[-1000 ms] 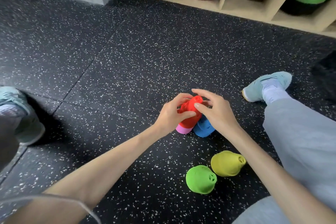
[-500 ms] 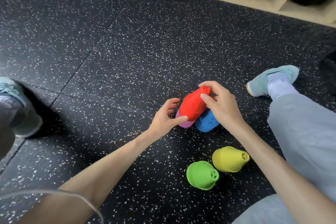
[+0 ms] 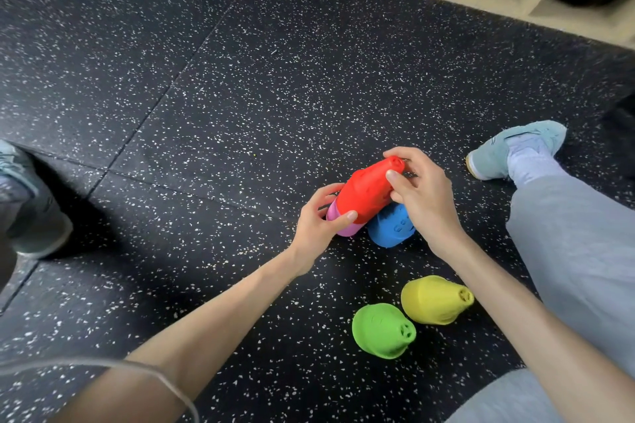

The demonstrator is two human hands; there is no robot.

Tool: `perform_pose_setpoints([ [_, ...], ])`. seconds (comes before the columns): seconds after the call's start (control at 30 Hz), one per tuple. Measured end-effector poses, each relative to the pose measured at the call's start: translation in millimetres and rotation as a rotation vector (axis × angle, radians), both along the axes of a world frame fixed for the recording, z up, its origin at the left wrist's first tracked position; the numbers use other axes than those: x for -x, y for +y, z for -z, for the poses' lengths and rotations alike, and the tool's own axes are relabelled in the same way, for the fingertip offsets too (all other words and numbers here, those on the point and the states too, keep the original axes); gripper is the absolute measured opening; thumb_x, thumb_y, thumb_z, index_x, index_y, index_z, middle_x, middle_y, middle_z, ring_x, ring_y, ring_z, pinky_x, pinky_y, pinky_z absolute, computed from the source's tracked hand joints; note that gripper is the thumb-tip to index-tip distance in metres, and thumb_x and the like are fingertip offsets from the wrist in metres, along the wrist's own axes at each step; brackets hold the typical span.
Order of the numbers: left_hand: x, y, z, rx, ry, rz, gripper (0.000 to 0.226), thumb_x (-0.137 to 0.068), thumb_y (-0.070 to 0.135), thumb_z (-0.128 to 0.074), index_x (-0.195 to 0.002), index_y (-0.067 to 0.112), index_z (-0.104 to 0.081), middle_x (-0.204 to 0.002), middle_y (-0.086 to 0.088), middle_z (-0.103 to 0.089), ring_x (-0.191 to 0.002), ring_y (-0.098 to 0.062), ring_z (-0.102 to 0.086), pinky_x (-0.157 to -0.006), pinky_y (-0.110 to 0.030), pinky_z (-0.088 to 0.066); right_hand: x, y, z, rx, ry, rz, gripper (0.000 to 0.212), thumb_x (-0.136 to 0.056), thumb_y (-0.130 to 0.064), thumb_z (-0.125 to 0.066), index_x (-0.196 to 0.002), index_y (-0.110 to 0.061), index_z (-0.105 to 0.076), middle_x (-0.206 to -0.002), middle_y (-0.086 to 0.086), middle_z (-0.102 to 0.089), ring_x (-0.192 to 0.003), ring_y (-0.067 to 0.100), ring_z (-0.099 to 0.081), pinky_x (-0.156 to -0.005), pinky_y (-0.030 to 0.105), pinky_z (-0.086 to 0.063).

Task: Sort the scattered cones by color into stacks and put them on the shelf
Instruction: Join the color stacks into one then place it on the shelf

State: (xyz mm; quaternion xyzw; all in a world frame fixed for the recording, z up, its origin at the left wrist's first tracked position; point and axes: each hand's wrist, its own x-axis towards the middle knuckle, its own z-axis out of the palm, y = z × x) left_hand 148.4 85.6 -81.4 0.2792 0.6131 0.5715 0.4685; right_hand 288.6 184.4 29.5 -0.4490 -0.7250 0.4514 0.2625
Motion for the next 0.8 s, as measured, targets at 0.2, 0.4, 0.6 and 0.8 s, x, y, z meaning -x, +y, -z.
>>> perform_pose_setpoints([
  [0.2,14.8,-12.9,-26.4,-0.06,0.037,-0.037,0.055,-0.086,0.011,-0.081,-0.135,0.028,-0.061,-0.128,-0.003,-0.065,-0.099,-0.01,-0.07,-0.08,-0.027,-0.059,7.8,-17.0,-19.1,-0.066,0.05,-0.057,0.032,-0.098,-0.016,-0.061,-0.121,-0.038,-0.064,-0.115,-0.018,-0.068,-0.102,0.011,-0.068,-0.089,0.048,-0.059],
  [0.4,17.6,-29.5,-74.2,-0.177,0.066,-0.102,0.053,-0.088,0.015,-0.079,-0.135,0.03,-0.059,-0.128,-0.001,-0.065,-0.102,-0.015,-0.071,-0.077,-0.026,-0.058,16.9,-32.5,-66.3,-0.15,0.165,-0.092,0.03,-0.098,-0.018,-0.065,-0.123,-0.034,-0.066,-0.108,-0.021,-0.069,-0.103,0.01,-0.068,-0.088,0.048,-0.059],
  [0.6,9.9,-38.6,-111.2,-0.222,0.08,-0.11,0.054,-0.085,0.021,-0.082,-0.132,0.04,-0.061,-0.13,0.004,-0.064,-0.114,-0.02,-0.067,-0.086,-0.031,-0.06,5.7,-40.4,-98.8,-0.219,0.227,-0.104,0.031,-0.099,-0.019,-0.065,-0.126,-0.033,-0.067,-0.111,-0.018,-0.07,-0.099,0.007,-0.069,-0.087,0.045,-0.061],
  [0.8,-17.4,-28.9,-134.1,-0.261,0.142,-0.015,0.057,-0.085,0.008,-0.081,-0.131,0.037,-0.064,-0.127,0.017,-0.068,-0.122,-0.016,-0.064,-0.106,-0.054,-0.05,-36.0,-33.3,-113.2,-0.225,0.286,0.001,0.03,-0.1,-0.021,-0.066,-0.127,-0.031,-0.067,-0.113,-0.007,-0.07,-0.095,0.007,-0.066,-0.077,0.042,-0.064],
])
